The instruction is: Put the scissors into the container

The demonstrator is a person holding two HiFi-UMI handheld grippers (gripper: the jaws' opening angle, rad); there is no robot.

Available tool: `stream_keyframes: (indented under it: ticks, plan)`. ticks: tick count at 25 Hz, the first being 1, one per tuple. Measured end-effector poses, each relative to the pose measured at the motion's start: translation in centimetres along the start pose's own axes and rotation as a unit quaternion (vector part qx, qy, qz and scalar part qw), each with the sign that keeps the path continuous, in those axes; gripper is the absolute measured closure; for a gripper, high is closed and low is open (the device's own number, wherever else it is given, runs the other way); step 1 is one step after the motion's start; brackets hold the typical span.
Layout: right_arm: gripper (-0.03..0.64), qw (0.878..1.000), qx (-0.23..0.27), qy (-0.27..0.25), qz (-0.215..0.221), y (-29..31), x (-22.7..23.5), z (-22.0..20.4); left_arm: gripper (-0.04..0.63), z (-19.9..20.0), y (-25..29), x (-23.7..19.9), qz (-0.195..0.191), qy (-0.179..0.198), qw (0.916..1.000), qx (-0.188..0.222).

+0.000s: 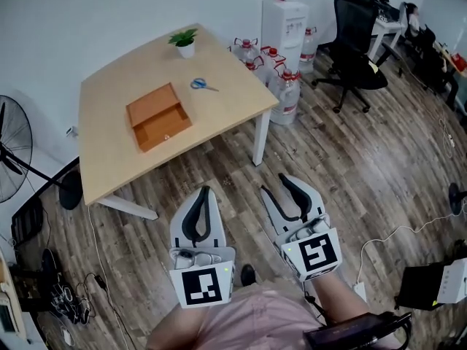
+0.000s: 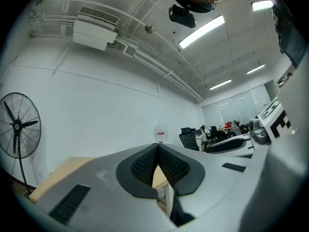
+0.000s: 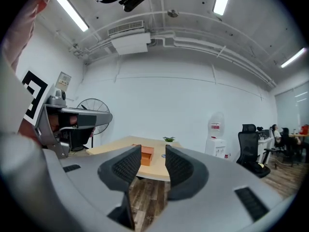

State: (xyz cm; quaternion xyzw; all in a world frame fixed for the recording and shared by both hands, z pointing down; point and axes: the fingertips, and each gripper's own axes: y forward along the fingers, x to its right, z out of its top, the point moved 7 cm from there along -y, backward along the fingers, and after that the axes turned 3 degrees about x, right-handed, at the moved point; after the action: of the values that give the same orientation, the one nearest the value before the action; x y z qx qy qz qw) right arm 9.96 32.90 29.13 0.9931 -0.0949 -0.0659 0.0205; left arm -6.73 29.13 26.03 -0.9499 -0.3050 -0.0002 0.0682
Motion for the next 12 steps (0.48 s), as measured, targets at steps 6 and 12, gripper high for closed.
stream_keyframes:
  ticks: [6, 12]
  plan:
    - [0.465, 1.000, 0.002, -0.004, -0.007, 3.1, 2.3, 0.0, 0.586, -1.2, 3.8, -0.8, -0.005, -0.006, 0.9999, -0.009]
    - [0.466, 1.000, -0.007, 0.006, 0.004, 7.3, 5.8, -1.8, 0.586, -3.5, 8.6, -0.6, -0.001, -0.001, 0.9993, -0.037]
